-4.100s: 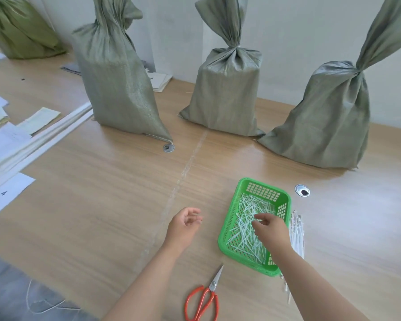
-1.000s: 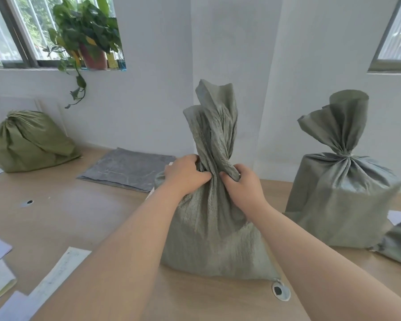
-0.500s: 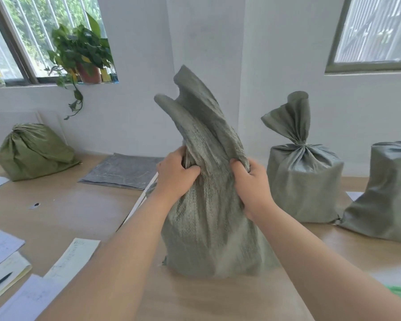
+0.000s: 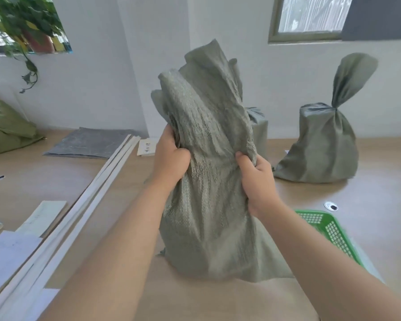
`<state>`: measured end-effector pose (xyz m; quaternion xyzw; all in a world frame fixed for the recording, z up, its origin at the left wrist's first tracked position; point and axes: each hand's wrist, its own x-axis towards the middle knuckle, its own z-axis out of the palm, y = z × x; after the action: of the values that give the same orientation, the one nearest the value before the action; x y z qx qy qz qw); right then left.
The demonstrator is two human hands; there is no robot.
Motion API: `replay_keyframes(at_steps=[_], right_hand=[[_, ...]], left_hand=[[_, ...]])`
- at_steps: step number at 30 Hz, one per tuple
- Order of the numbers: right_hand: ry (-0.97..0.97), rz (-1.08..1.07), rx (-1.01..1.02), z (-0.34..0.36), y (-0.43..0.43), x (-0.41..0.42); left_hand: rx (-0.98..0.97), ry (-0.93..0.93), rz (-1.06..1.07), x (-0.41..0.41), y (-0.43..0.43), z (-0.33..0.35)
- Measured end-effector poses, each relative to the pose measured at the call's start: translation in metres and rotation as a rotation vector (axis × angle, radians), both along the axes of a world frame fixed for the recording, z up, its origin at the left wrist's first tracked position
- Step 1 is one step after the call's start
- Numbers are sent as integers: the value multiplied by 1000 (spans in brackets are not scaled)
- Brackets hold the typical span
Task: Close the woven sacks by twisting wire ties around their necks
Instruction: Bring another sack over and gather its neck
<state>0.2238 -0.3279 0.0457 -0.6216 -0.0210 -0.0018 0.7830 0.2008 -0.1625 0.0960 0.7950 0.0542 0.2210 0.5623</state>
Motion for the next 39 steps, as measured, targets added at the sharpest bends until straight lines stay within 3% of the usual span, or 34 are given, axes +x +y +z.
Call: replay_keyframes(at_steps=[12,16,25,29,32,35,39], right_hand=[[73,-137,38,-5,-98,-56],[124,-186,61,-10,-121,-62],[45,-55,59,-16,-155,-60],[104,229,155,-11,-174,-54],[156,386,131,-11,-181,-42],[127,425,91,-9,-180,-29],[73,439,96,-2,-180,-17]], left_hand=[[93,45,-156,-19,-103,2],[26,76,-258,-19,-124,-6],[-77,146,-415,-23,-165,-30],[153,203,-483,-24,-176,-38],[399,205,-395,-22,-191,-38],[527,242,-277,-22,-206,-40],[488,287,-335,-18,-203,-42]])
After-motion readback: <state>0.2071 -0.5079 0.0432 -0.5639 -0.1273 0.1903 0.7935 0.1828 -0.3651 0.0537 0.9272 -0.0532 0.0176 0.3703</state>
